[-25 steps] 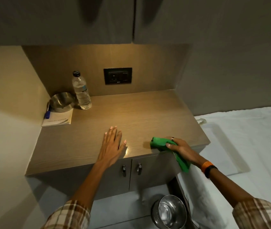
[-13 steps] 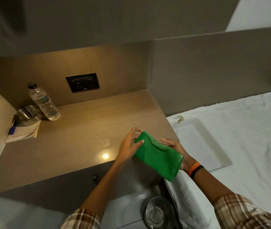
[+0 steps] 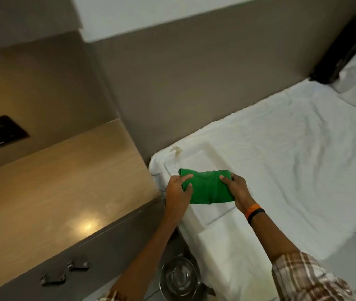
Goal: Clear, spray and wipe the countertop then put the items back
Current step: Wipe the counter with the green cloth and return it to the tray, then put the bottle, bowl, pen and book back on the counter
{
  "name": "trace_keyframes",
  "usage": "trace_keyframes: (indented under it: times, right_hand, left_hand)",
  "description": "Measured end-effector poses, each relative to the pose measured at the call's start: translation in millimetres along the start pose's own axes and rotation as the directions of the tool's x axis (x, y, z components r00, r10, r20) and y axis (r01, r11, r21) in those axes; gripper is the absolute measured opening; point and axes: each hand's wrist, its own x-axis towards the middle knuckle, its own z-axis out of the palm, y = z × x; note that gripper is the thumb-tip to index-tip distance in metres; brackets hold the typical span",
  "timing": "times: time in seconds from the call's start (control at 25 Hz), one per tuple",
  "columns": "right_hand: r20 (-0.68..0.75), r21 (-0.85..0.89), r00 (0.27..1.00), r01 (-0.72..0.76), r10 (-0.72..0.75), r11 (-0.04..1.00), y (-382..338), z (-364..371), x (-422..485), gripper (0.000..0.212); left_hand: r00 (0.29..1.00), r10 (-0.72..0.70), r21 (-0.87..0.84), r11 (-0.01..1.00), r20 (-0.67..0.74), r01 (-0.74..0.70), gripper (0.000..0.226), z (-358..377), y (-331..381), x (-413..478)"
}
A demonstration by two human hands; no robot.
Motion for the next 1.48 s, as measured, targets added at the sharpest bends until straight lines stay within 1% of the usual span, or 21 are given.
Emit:
trace_keyframes:
  times: [0.08, 0.12, 0.16, 0.2, 0.28, 0.36, 0.4, 0.52, 0.56, 0.6, 0.68, 0.72, 0.8, 0.88, 0.92, 1.0, 1.12, 1.2, 1.32, 1.4, 1.48]
  right_hand:
    - [-0.121, -0.200, 0.988, 0.072, -0.097, 0.977, 6, -17, 28, 0.034]
    - [-0.149, -0.286, 0.978, 0.101, -0.148, 0.953, 13, -25, 44, 0.037]
    - [-0.139, -0.375, 0.972, 0.127, -0.191, 0.918, 22, -31, 64, 0.036]
    - [-0.102, -0.462, 0.970, 0.150, -0.221, 0.874, 33, -36, 84, 0.030]
    - [-0.026, -0.592, 0.972, 0.174, -0.234, 0.787, 56, -43, 115, 0.019]
    - [0.032, -0.690, 0.971, 0.191, -0.235, 0.698, 85, -49, 144, 0.023]
    - [0.061, -0.744, 0.969, 0.204, -0.240, 0.636, 100, -52, 157, 0.028]
    - [0.191, -0.892, 0.954, 0.266, -0.230, 0.366, 140, -55, 185, 0.039]
    - [0.214, -0.922, 0.953, 0.270, -0.215, 0.276, 150, -54, 187, 0.044]
    - [0.226, -0.944, 0.950, 0.268, -0.215, 0.190, 159, -53, 187, 0.051]
    - [0.265, -0.958, 0.927, 0.284, -0.265, 0.035, 172, -50, 182, 0.066]
    - [0.285, -0.956, 0.912, 0.294, -0.293, -0.014, 174, -49, 176, 0.073]
    - [0.318, -0.946, 0.883, 0.321, -0.344, -0.049, 164, -43, 162, 0.083]
    - [0.342, -0.935, 0.843, 0.351, -0.414, -0.058, 138, -34, 139, 0.089]
    - [0.352, -0.929, 0.820, 0.366, -0.451, -0.060, 121, -29, 127, 0.091]
    - [0.375, -0.917, 0.771, 0.390, -0.515, -0.084, 74, -14, 94, 0.094]
    - [0.414, -0.892, 0.706, 0.442, -0.575, -0.099, 1, 19, 40, 0.094]
    - [0.449, -0.857, 0.634, 0.505, -0.630, -0.103, -32, 50, 11, 0.092]
    - [0.504, -0.795, 0.533, 0.593, -0.680, -0.124, -60, 104, -19, 0.090]
    - [0.540, -0.751, 0.471, 0.643, -0.698, -0.147, -66, 151, -45, 0.090]
    - [0.575, -0.709, 0.419, 0.684, -0.703, -0.172, -66, 200, -76, 0.091]
  left_hand:
    - [0.985, -0.111, 0.052, 0.993, 0.134, 0.105, 0.039, 41, -12, 10]
    - [0.970, -0.164, 0.080, 0.985, 0.180, 0.152, 0.043, 61, -22, 16]
    - [0.955, -0.209, 0.104, 0.976, 0.211, 0.191, 0.045, 82, -34, 21]
    - [0.944, -0.239, 0.124, 0.969, 0.227, 0.216, 0.046, 103, -48, 27]
    - [0.933, -0.267, 0.160, 0.959, 0.240, 0.234, 0.047, 136, -72, 36]
    - [0.927, -0.274, 0.199, 0.953, 0.257, 0.226, 0.047, 170, -101, 43]
    - [0.925, -0.272, 0.219, 0.951, 0.265, 0.217, 0.047, 186, -116, 47]
    - [0.905, -0.325, 0.364, 0.906, 0.276, 0.214, 0.045, 217, -149, 47]
    - [0.906, -0.322, 0.425, 0.886, 0.275, 0.186, 0.046, 221, -156, 45]
    - [0.917, -0.288, 0.474, 0.871, 0.276, 0.131, 0.048, 223, -160, 43]
    - [0.947, -0.140, 0.542, 0.839, 0.289, -0.041, 0.058, 224, -167, 41]
    - [0.952, -0.056, 0.583, 0.801, 0.302, -0.138, 0.064, 220, -166, 41]
    - [0.948, 0.078, 0.669, 0.690, 0.308, -0.274, 0.073, 205, -160, 41]
    - [0.942, 0.160, 0.723, 0.608, 0.294, -0.329, 0.078, 178, -145, 43]
    - [0.943, 0.183, 0.735, 0.592, 0.278, -0.331, 0.080, 163, -134, 43]
    - [0.953, 0.207, 0.745, 0.594, 0.223, -0.303, 0.080, 122, -97, 41]
    - [0.965, 0.243, 0.705, 0.668, 0.096, -0.238, 0.076, 52, -36, 35]
    - [0.962, 0.272, 0.717, 0.668, 0.012, -0.198, 0.074, 3, -17, 34]
    - [0.953, 0.288, 0.748, 0.652, -0.094, -0.123, 0.075, -67, -16, 35]
    - [0.943, 0.293, 0.777, 0.626, -0.160, -0.063, 0.078, -121, -33, 25]
    - [0.932, 0.283, 0.774, 0.633, -0.226, -0.004, 0.082, -175, -58, 10]
